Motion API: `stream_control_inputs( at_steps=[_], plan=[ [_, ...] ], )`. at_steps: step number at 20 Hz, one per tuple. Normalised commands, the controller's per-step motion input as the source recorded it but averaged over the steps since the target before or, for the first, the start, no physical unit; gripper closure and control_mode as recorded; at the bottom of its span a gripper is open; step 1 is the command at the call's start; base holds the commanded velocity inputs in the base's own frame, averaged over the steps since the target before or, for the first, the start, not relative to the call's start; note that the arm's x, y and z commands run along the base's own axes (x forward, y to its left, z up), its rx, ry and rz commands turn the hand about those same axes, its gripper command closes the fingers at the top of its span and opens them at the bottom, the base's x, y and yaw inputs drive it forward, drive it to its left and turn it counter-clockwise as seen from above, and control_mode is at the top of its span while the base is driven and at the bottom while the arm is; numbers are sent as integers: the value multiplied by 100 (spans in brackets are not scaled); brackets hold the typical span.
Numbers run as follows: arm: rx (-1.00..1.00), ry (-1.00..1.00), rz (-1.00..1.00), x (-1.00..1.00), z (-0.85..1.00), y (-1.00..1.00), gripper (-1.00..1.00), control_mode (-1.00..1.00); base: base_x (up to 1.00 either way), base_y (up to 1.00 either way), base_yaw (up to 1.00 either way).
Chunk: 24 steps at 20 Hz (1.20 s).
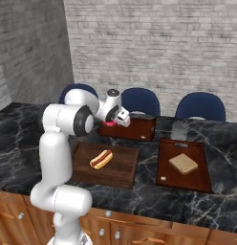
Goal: Take the donuts from the fridge and place them on the empty tray on the dining counter.
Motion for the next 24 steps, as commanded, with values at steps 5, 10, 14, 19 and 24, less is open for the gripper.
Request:
stream_control_inputs(
  at_steps=[5,10,14,19,24],
  plan=[
    [0,7,0,44,-35,-8,100,-100,0,0,0],
    [0,7,0,32,-37,-7,100,-100,0,0,0],
    [0,5,0,26,-35,-1,100,-100,0,0,0],
    [0,1,-1,25,-33,5,-100,-100,0,0,0],
    [3,0,0,-22,10,4,-100,-100,0,0,0]
  ],
)
